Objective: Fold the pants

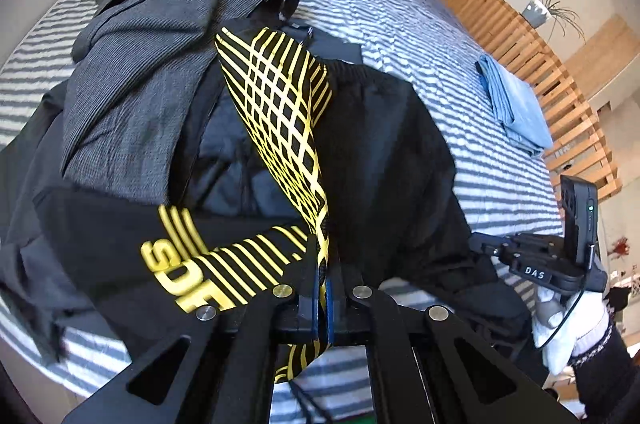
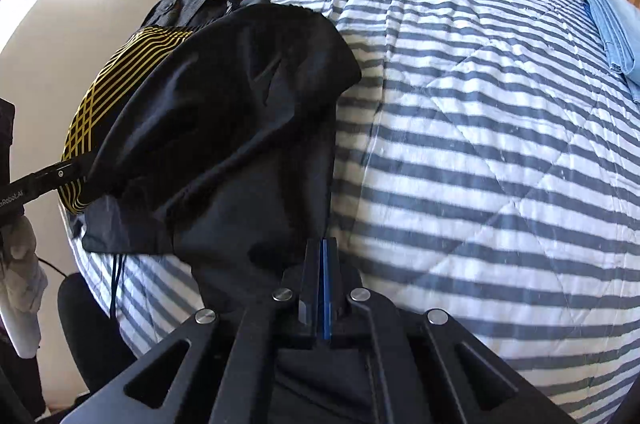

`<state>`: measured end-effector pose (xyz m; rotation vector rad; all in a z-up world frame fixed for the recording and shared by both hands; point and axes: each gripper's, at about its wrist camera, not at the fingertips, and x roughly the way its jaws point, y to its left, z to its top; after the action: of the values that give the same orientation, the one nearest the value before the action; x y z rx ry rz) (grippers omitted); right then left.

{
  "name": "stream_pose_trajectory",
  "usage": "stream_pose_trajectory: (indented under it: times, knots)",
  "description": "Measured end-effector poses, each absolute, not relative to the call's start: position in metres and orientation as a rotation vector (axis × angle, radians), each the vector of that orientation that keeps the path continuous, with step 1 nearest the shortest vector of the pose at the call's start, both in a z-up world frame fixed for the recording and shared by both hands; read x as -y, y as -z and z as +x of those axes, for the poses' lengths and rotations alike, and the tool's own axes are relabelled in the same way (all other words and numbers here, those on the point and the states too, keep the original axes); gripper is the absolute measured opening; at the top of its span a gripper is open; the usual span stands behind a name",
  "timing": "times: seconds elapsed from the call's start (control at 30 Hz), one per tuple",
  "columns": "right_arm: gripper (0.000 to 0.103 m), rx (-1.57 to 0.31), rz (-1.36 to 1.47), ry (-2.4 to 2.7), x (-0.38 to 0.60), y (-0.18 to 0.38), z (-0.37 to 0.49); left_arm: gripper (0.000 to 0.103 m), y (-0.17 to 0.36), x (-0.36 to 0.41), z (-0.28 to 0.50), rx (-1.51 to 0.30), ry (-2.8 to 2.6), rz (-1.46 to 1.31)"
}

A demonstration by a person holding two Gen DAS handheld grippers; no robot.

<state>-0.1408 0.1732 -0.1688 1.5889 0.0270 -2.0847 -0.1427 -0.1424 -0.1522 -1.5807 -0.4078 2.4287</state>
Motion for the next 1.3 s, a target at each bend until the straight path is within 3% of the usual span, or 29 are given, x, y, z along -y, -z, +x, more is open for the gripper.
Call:
stream_pose_trajectory:
  times: [0.13,0.23,0.27,0.33,0.37,0.4,0.47,0.63,0.67,0.73,0.93,1.03,1.2,1.3]
  knots:
    - [0.001,-0.145,1.609,1.973,-0.172,0.17,-0.106,0.006,0.163,0.161,-0.114,0.334,-2.428,-1.689]
    - [0.003,-0.237,1.597,1.886,-0.167,0.166,-0.088,0.043,0.158,0.177,-0.109,0.392,-2.456,-1.697]
    - [0.006,-0.25,1.592,1.873,-0.167,0.162,-0.087,0.044,0.15,0.182,-0.109,0.425,-2.477,-1.662]
    - [0.026,-0.223,1.569,1.895,-0.171,0.15,-0.095,0.049,0.137,0.19,-0.12,0.482,-2.514,-1.61]
    - [0.039,-0.188,1.536,1.93,-0.174,0.141,-0.102,0.058,0.131,0.192,-0.13,0.495,-2.529,-1.583]
    - [0.045,-0.154,1.502,1.967,-0.177,0.133,-0.11,0.063,0.125,0.192,-0.142,0.486,-2.555,-1.566]
    - [0.046,-0.097,1.465,2.038,-0.178,0.121,-0.135,0.071,0.119,0.193,-0.168,0.427,-2.624,-1.551]
    - [0.053,-0.017,1.433,2.19,-0.165,0.123,-0.209,0.067,0.143,0.2,-0.243,0.509,-2.577,-1.626]
    - [0.053,0.008,1.458,2.197,-0.162,0.131,-0.225,0.04,0.149,0.2,-0.249,0.515,-2.558,-1.638]
    - [0.053,0.084,1.524,2.174,-0.155,0.146,-0.253,0.004,0.16,0.203,-0.252,0.532,-2.525,-1.672]
    - [0.052,0.196,1.594,2.015,-0.12,0.178,-0.25,0.001,0.153,0.245,-0.203,0.614,-2.564,-1.599]
    - [0.052,0.21,1.543,1.822,-0.096,0.172,-0.223,0.001,0.158,0.287,-0.171,0.69,-2.613,-1.637]
    - [0.052,0.064,1.43,1.788,-0.075,0.144,-0.198,0.001,0.181,0.332,-0.146,0.81,-2.619,-1.741]
    - [0.052,0.143,1.445,1.856,-0.077,0.142,-0.221,0.001,0.192,0.34,-0.144,0.848,-2.621,-1.753]
